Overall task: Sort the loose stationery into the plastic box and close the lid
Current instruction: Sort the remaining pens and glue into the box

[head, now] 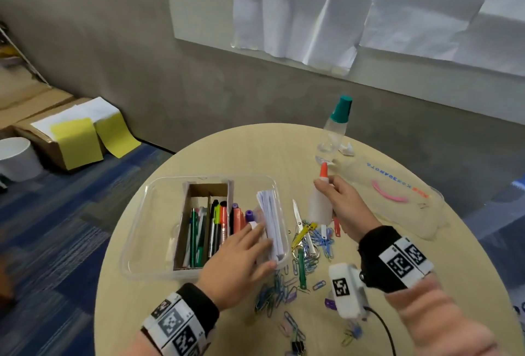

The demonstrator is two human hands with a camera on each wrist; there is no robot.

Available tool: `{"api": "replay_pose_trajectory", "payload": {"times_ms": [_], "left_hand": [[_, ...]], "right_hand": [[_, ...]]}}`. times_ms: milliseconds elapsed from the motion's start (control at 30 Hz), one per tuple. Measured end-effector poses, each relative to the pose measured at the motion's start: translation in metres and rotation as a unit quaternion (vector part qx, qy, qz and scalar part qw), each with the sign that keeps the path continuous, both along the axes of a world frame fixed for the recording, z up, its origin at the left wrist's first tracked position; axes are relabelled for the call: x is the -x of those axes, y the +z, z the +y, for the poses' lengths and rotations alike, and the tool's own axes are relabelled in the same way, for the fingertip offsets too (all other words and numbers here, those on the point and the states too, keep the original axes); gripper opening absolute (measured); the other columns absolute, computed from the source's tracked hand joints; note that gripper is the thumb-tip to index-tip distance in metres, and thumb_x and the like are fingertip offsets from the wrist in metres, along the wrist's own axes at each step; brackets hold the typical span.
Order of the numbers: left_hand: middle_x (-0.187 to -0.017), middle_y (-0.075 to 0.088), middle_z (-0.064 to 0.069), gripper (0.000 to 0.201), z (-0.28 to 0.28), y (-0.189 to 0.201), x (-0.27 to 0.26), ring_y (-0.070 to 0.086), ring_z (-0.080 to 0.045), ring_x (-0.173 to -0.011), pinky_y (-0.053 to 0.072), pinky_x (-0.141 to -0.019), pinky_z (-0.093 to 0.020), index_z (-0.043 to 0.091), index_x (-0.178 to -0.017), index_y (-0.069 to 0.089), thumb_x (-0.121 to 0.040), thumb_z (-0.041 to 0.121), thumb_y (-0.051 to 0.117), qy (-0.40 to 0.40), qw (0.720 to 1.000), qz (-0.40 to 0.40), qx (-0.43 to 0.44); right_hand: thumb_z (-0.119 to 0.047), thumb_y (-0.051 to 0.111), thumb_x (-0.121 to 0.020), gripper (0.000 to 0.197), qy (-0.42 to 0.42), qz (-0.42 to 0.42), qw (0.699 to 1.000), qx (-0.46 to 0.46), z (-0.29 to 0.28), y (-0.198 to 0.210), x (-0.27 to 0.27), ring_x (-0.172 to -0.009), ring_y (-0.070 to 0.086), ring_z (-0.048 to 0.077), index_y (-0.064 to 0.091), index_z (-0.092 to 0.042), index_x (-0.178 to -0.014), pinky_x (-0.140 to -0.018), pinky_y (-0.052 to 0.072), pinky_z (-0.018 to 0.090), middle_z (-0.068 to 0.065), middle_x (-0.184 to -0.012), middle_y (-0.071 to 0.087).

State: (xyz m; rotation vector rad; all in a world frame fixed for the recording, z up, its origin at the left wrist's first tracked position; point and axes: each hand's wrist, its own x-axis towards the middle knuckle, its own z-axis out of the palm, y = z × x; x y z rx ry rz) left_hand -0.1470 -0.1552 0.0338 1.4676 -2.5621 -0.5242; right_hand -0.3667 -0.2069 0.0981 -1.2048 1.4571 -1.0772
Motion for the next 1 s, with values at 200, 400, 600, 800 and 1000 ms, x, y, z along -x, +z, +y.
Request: {"api": "replay_pose_trajectory", "payload": {"times_ms": [200, 400, 600, 800, 1000], "left_hand": [[-0.158, 0.001, 0.003, 0.056, -0.002, -0.005, 0.001, -0.002, -0.016, -0.145, -0.007, -0.109, -0.028, 0.034, -0.144, 0.019, -0.094, 0.058, 0.019, -0.027, 0.999, -0.015, 0.030], [-0.158, 0.006, -0.003, 0.056, -0.002, -0.002, 0.001, 0.003, -0.021, -0.145, -0.002, -0.114, -0.032, 0.024, -0.145, 0.024, -0.096, 0.052, 0.023, -0.045, 0.998, -0.021, 0.033], [-0.157, 0.012, -0.007, 0.057, -0.002, -0.005, 0.001, 0.006, -0.024, -0.145, 0.004, -0.116, -0.036, 0.021, -0.144, 0.028, -0.096, 0.051, 0.024, -0.045, 0.998, -0.021, 0.047], [-0.156, 0.012, -0.006, 0.057, -0.004, -0.009, 0.001, 0.006, -0.022, -0.144, 0.003, -0.116, -0.035, 0.022, -0.143, 0.030, -0.096, 0.053, 0.023, -0.045, 0.997, -0.008, 0.064], [-0.157, 0.011, -0.004, 0.058, -0.004, -0.010, 0.001, 0.004, -0.021, -0.145, -0.005, -0.108, -0.029, 0.024, -0.144, 0.028, -0.095, 0.054, 0.022, -0.040, 0.997, -0.001, 0.065]], "right_hand": [[-0.018, 0.062, -0.086, 0.011, 0.101, 0.098, 0.990, 0.016, -0.050, 0.019, -0.056, -0.073, 0.053, 0.014, 0.053, -0.022, -0.082, -0.064, 0.047, 0.026, 0.001, -0.080, 0.056], [-0.014, 0.069, -0.080, 0.018, 0.151, 0.276, 0.948, -0.035, -0.086, 0.006, -0.100, -0.076, 0.057, 0.021, 0.063, -0.007, -0.096, -0.058, 0.052, 0.025, 0.006, -0.090, 0.055], [-0.013, 0.067, -0.083, 0.027, 0.196, 0.391, 0.899, -0.026, -0.098, 0.004, -0.122, -0.085, 0.059, 0.022, 0.064, -0.009, -0.110, -0.073, 0.054, 0.027, 0.005, -0.097, 0.055], [-0.010, 0.066, -0.083, 0.006, 0.213, 0.452, 0.866, -0.021, -0.100, 0.004, -0.128, -0.065, 0.057, 0.012, 0.065, -0.012, -0.089, -0.047, 0.037, 0.015, 0.002, -0.083, 0.058], [-0.017, 0.063, -0.087, 0.022, 0.276, 0.512, 0.813, -0.034, -0.090, -0.003, -0.124, -0.084, 0.061, 0.019, 0.067, -0.006, -0.105, -0.076, 0.050, 0.027, 0.009, -0.102, 0.068]]}}
